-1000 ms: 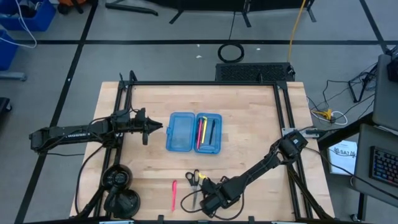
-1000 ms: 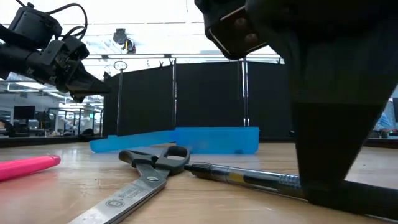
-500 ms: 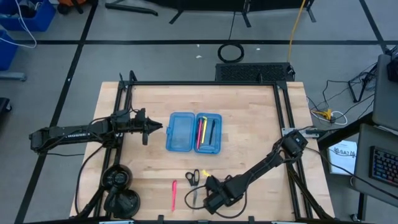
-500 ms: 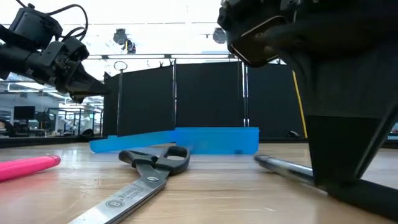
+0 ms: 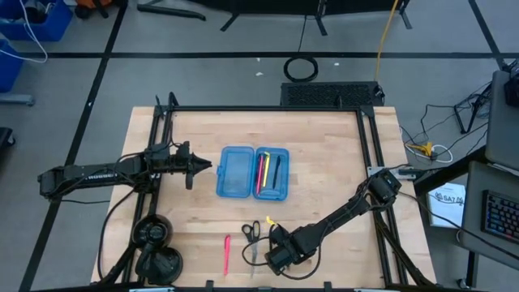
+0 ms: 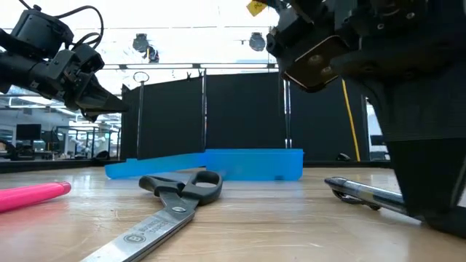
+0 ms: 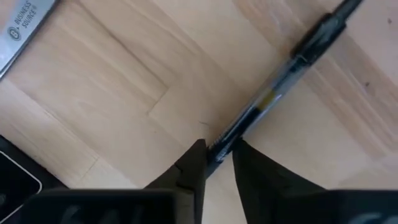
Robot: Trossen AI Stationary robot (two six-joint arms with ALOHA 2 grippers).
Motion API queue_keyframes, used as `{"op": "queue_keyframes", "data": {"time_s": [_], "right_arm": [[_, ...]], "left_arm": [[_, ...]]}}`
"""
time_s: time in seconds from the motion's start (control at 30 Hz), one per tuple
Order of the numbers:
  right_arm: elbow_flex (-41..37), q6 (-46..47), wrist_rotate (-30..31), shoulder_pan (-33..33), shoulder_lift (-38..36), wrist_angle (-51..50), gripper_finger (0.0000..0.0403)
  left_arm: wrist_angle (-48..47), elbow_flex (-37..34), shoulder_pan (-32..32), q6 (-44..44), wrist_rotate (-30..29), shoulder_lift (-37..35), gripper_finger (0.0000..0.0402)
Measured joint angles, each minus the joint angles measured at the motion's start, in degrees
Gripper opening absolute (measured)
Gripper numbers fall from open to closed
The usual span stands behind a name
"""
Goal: Pick & place school supplies into a supply box
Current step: Put the black pen into the blue supply box
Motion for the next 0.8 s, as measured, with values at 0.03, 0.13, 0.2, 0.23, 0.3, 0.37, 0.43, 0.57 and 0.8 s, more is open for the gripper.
{"op": "queue_keyframes", "data": {"time_s": [0.03, 0.13, 0.2, 0.23, 0.3, 0.37, 0.43, 0.57, 0.8], "right_arm": [[0.0, 0.63, 0.12, 0.23, 0.0, 0.0, 0.0062], [-0.01, 2.17, 0.58, 0.44, -0.02, 0.1, 0.0044], [-0.21, 2.01, 2.58, 0.71, -0.14, 1.78, 0.0026], [-0.44, 1.27, 4.06, 0.9, -0.44, 2.88, 0.0017], [-0.62, 0.04, 5.98, 1.01, -0.67, 5.87, 0.0014], [-0.89, -0.11, 7.3, 1.0, -1.1, 7.35, 0.0014], [-1.01, -0.18, 8.75, 1.01, -1.71, 7.66, 0.0014], [-1.05, -0.19, 12.33, 1.51, -4.13, 8.23, 0.001], [-1.52, -1.32, 21.07, 1.83, -8.7, 10.18, 0.0006]], "left_arm": [[0.0, 0.0, 0.0, -0.04, 0.02, 0.0, 0.0047], [-0.02, 0.0, -0.04, -0.06, 0.04, 0.0, 0.0047], [-0.07, 0.0, -0.04, -0.08, 0.04, 0.0, 0.0047], [-0.1, 0.0, -0.04, -0.08, 0.04, 0.0, 0.0047], [-0.28, 0.0, -0.04, -0.1, 0.05, 0.0, 0.0047], [-0.31, 0.0, -0.04, -0.18, 0.04, 0.0, 0.0047], [-0.31, 0.0, -0.04, -0.19, 0.07, 0.01, 0.0047], [-0.33, 0.0, -0.02, -0.19, 0.07, 0.0, 0.0047], [-0.33, 0.0, -0.04, -0.15, 0.04, 0.0, 0.0047]]}}
